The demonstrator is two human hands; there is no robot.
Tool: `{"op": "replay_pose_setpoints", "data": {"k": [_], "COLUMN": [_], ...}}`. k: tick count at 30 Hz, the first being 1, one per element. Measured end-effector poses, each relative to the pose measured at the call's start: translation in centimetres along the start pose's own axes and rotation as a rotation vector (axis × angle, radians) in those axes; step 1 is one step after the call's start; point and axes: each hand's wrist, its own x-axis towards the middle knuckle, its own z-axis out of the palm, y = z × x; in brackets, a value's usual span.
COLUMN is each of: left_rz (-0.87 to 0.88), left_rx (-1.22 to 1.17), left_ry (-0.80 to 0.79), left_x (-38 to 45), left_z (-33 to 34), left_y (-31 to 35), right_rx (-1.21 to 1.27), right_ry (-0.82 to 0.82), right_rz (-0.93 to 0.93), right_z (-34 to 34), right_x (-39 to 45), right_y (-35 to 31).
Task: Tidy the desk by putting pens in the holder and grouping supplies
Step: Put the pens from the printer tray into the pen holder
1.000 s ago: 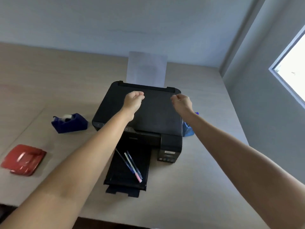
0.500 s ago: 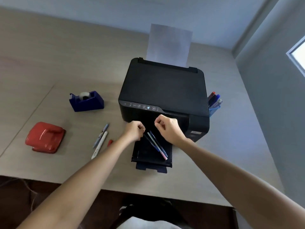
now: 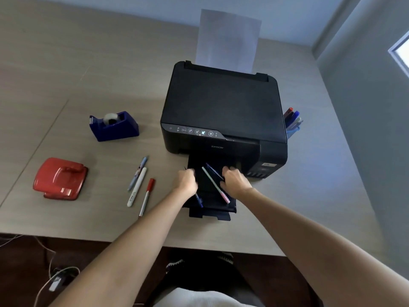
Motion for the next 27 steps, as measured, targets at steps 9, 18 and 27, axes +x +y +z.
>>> {"op": "replay_pose_setpoints", "data": {"k": [9,18,27], "left_rz": [-0.004,0.059,0.136], "left_rx": [-0.067,-0.217,-0.46], "left_ry": [0.093,-0.091,-0.537], "left_x": [-0.2,-1.6,-5.6], "left_z": [-0.9,-4.8,-13.8], "left_y": [-0.6,-1.9,4.4], "right_rx": [0.076,-0.128,0.176], "right_ry": [-0.013,-0.083,0.264], "right_rz": [0.042,-0.044,-0.497], "right_z": [0.7,0.2,-13.3], "right_x": [-0.3,-0.5,-4.7], "right_y": [-2.1,-1.9,2.0]}}
